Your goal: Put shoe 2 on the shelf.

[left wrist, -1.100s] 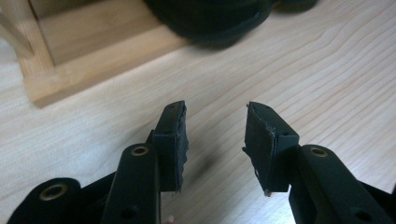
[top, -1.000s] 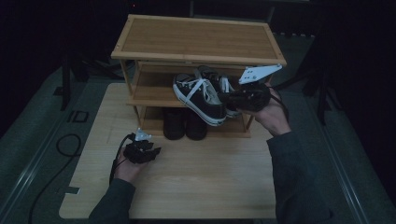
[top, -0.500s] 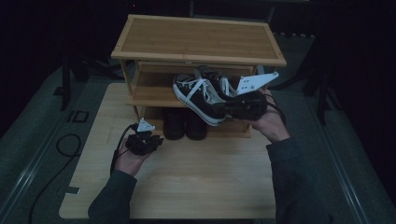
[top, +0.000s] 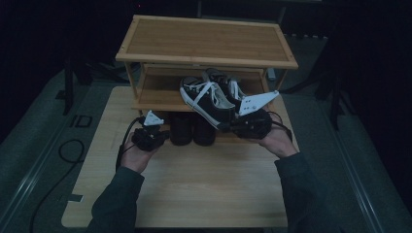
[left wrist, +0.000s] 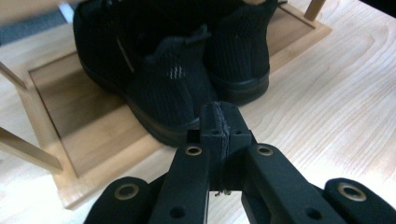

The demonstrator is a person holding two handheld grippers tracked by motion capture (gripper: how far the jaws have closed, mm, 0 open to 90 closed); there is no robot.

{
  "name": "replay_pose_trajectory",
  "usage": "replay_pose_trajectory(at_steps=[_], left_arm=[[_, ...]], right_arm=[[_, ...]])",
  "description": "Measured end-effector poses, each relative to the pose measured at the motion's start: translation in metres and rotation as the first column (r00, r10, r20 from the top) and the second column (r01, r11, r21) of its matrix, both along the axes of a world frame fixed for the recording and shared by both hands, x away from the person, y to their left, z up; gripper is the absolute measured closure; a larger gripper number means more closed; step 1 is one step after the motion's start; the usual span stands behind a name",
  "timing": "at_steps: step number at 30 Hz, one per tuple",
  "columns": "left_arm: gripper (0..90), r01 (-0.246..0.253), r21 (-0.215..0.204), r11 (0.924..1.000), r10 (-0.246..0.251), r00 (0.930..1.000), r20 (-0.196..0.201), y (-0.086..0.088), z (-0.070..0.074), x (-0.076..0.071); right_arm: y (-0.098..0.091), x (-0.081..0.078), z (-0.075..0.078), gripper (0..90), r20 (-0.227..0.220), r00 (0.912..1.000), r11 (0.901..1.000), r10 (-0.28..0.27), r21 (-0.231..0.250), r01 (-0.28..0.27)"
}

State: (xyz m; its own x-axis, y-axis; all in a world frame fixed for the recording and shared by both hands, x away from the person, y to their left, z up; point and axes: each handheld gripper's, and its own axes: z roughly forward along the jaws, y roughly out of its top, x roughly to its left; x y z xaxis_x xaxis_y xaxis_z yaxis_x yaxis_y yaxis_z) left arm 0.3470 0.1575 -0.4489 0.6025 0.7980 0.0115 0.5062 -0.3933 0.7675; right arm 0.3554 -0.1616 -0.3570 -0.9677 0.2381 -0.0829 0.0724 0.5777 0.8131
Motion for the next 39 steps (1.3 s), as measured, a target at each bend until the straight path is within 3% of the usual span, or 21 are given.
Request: replay_pose_trajectory(at_steps=[10, 14, 23, 28, 35, 39], left_arm=[[90.0, 0.006, 0.02, 0.9998, -0.007, 0.9981, 0.061, -0.011, 0.028, 0.006], [90.0, 0.017, 0.042, 0.999, -0.02, 0.9973, 0.071, -0.014, 0.032, 0.01], [90.0, 0.015, 0.021, 0.9997, -0.017, 0.9953, 0.095, -0.021, 0.042, 0.018], [90.0, 0.008, 0.038, 0.9992, -0.013, 0.993, 0.117, -0.027, 0.05, 0.023], [90.0, -0.003, 0.033, 0.9995, -0.001, 0.9934, 0.115, -0.032, 0.057, 0.036], [90.0, -0.011, 0.06, 0.9981, 0.005, 0.994, 0.109, -0.039, 0.058, 0.047]], right_arm=[[-0.001, -0.001, -0.022, 90.0, -0.031, 0.9995, 0.9995, -0.001, -0.03, 0.0], [-0.002, -0.001, -0.029, 89.9, -0.043, 0.9991, 0.9993, -0.006, -0.037, 0.005], [-0.001, 0.001, -0.048, 89.8, -0.064, 0.9978, 0.9979, -0.017, -0.063, 0.013], [-0.001, 0.001, -0.056, 89.8, -0.075, 0.9968, 0.9968, -0.027, -0.077, 0.021], [-0.004, 0.002, -0.062, 89.7, -0.084, 0.9958, 0.9963, -0.037, -0.08, 0.031], [-0.005, 0.003, -0.064, 88.6, -0.086, 0.9956, 0.996, -0.039, -0.083, 0.032]])
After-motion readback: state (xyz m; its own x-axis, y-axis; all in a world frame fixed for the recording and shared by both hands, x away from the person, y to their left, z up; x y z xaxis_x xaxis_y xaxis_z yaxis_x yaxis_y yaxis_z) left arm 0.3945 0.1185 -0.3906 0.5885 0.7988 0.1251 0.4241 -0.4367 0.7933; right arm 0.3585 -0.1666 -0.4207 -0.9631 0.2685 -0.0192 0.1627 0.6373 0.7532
